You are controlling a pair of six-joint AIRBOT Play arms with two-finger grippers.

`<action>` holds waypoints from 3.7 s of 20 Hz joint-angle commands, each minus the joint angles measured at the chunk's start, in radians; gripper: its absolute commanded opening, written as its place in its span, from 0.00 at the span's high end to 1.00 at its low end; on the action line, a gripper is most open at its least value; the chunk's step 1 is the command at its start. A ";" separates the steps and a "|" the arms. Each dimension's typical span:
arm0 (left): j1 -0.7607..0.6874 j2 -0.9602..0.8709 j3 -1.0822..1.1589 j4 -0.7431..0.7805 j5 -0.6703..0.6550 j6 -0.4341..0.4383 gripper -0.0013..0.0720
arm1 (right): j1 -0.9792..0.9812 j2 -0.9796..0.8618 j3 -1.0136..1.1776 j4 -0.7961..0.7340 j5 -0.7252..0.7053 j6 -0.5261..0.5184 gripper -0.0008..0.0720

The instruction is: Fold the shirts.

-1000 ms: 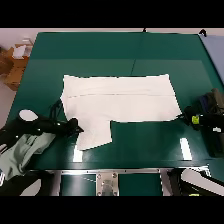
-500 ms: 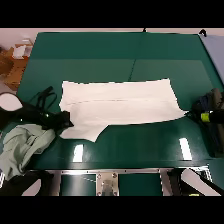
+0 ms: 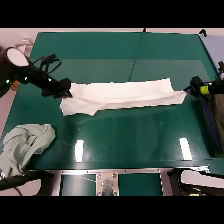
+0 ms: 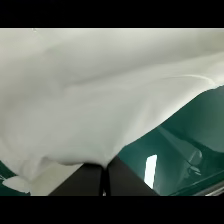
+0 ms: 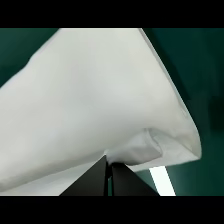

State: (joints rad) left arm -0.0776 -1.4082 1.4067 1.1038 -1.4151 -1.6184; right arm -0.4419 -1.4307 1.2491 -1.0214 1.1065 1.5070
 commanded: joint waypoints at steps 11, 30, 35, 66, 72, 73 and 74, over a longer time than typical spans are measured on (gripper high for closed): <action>0.065 -0.469 0.412 -0.144 0.233 0.055 0.30 | 0.110 -0.574 0.560 0.154 -0.035 0.064 0.57; 0.132 -0.474 0.586 -0.161 -0.004 0.004 0.95 | -0.040 -0.766 0.699 0.207 0.367 -0.227 0.24; 0.028 -0.474 0.586 -0.161 0.059 0.031 0.95 | 0.011 -0.832 0.706 0.221 0.358 -0.248 0.43; -0.421 -0.826 0.643 -0.683 0.320 0.163 0.95 | 0.130 -0.260 0.776 0.275 0.603 -0.161 0.97; -0.072 -0.527 0.640 -0.655 0.013 0.179 0.95 | 0.358 -0.257 0.771 0.322 0.501 -0.070 0.97; -0.015 -0.481 0.641 -0.655 -0.013 0.179 0.95 | 0.410 -0.257 0.771 0.322 0.461 -0.052 0.97; 0.044 -0.437 0.641 -0.655 -0.036 0.179 0.95 | 0.469 -0.260 0.771 0.313 0.409 -0.036 0.97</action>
State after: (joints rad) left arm -0.1898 -1.9720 2.0472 0.4515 -1.3277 -1.4418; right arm -0.1020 -1.6886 2.0212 -0.7094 1.6230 1.4120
